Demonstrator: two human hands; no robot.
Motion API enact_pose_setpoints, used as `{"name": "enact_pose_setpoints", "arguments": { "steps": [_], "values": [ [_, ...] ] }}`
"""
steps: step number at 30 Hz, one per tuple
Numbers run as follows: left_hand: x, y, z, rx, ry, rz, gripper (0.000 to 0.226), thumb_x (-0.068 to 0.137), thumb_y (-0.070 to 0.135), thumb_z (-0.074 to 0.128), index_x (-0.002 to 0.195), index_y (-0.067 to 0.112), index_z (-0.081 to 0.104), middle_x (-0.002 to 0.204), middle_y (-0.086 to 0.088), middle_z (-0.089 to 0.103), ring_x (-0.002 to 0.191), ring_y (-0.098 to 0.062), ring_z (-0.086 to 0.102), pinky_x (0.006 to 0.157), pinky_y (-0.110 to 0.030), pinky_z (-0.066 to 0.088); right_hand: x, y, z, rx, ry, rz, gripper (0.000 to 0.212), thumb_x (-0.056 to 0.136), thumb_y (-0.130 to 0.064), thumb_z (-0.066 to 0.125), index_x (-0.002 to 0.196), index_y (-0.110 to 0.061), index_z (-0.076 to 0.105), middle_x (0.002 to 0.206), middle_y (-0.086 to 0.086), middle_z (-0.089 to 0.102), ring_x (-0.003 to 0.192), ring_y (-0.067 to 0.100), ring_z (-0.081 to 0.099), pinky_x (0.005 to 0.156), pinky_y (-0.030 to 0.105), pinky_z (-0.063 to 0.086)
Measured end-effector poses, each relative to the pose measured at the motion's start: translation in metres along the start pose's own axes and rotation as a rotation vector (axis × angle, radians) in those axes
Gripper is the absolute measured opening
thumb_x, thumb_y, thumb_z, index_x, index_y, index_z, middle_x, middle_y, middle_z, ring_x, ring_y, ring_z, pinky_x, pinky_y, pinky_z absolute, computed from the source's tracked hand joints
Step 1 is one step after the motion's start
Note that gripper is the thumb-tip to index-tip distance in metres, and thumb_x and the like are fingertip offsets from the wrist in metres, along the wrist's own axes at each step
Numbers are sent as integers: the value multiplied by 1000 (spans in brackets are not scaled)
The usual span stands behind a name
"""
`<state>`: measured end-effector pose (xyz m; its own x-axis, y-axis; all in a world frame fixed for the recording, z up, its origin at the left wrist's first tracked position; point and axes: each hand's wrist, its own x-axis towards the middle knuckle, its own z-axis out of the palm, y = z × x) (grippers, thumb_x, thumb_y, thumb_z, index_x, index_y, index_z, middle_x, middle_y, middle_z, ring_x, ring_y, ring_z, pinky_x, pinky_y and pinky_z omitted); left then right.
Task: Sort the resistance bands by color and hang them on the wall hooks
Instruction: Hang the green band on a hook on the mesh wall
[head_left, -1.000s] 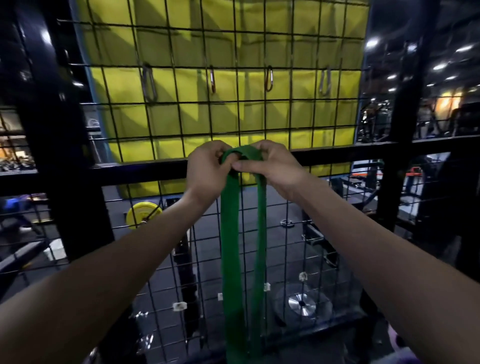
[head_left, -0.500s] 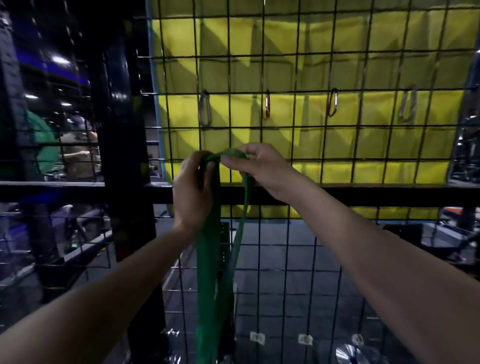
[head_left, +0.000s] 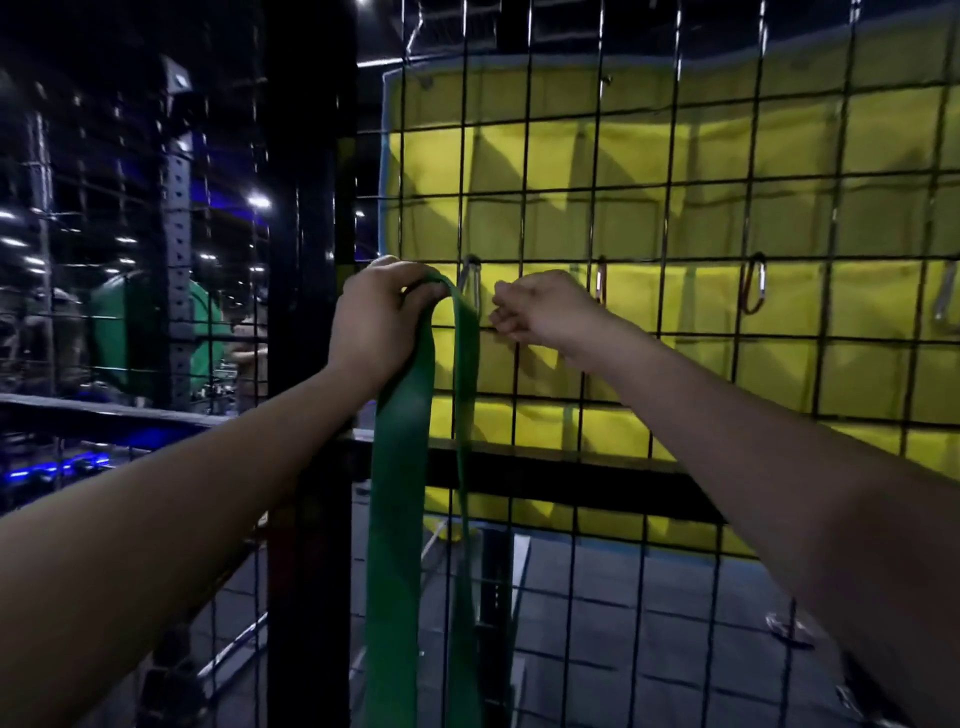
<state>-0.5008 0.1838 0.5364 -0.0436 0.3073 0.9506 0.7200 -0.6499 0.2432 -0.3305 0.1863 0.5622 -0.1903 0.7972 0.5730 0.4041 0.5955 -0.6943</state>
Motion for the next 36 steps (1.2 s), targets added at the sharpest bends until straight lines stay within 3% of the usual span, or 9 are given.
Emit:
{"name": "enact_pose_setpoints", "arguments": {
  "steps": [3, 7, 11, 17, 20, 23, 27, 31, 36],
  "values": [
    [15, -9, 2, 9, -9, 14, 20, 89, 21, 59, 103, 13, 71, 94, 1, 61, 85, -11, 54, 70, -15, 39, 23, -8, 2, -193, 54, -50, 31, 97, -28, 46, 100, -3, 64, 103, 18, 68, 99, 31, 63, 93, 44, 50],
    [35, -17, 2, 9, -55, 56, 19, 88, 21, 60, 101, 14, 72, 94, -3, 65, 84, -14, 57, 74, -25, 42, 50, -18, 10, -335, 121, -21, 35, 96, -30, 47, 108, 0, 60, 94, 13, 59, 85, 26, 55, 60, 26, 41],
    [43, -18, 7, 46, -104, 125, 19, 87, 22, 61, 100, 14, 72, 92, -5, 67, 82, -14, 56, 72, -26, 42, 64, -17, 22, -313, 128, 54, 34, 93, -33, 54, 106, -2, 60, 106, 18, 66, 98, 32, 64, 77, 36, 50],
    [46, -21, 4, 37, -194, 146, 17, 87, 18, 62, 99, 13, 72, 92, -10, 65, 85, -20, 58, 77, -35, 48, 69, -16, 31, -187, 193, 131, 33, 84, -38, 66, 88, -6, 56, 99, 20, 68, 88, 36, 68, 80, 49, 57],
    [50, -24, 1, 28, -228, 144, 17, 87, 17, 62, 100, 13, 72, 91, -9, 65, 84, -18, 57, 74, -27, 45, 68, -20, 31, -123, 216, 161, 35, 80, -36, 71, 73, -9, 49, 95, 18, 68, 83, 34, 68, 73, 50, 58],
    [53, -26, -3, 8, -250, 144, 17, 87, 15, 62, 100, 10, 72, 91, -7, 66, 82, -15, 56, 68, -14, 40, 67, -24, 31, -4, 205, 198, 35, 75, -29, 77, 73, -9, 48, 90, 15, 67, 80, 32, 69, 66, 47, 60],
    [56, -28, -7, -36, -300, 105, 19, 88, 15, 59, 102, 8, 70, 93, -6, 67, 81, -14, 59, 73, -15, 43, 68, -27, 33, 63, 189, 223, 36, 70, -25, 81, 86, -5, 56, 94, 19, 69, 78, 33, 70, 66, 47, 60],
    [57, -31, -7, -46, -327, 112, 19, 88, 15, 59, 102, 9, 70, 88, 1, 63, 74, 2, 53, 64, -5, 40, 68, -28, 33, 7, 212, 231, 33, 72, -22, 79, 92, -5, 60, 89, 16, 69, 75, 29, 70, 57, 38, 59],
    [62, -30, -9, 27, -381, 175, 20, 89, 16, 59, 105, 10, 69, 92, 1, 63, 78, -3, 53, 69, -8, 38, 70, -27, 32, -92, 204, 192, 22, 79, -19, 73, 78, -8, 54, 92, 14, 67, 76, 28, 70, 60, 36, 59]
  ]
}}
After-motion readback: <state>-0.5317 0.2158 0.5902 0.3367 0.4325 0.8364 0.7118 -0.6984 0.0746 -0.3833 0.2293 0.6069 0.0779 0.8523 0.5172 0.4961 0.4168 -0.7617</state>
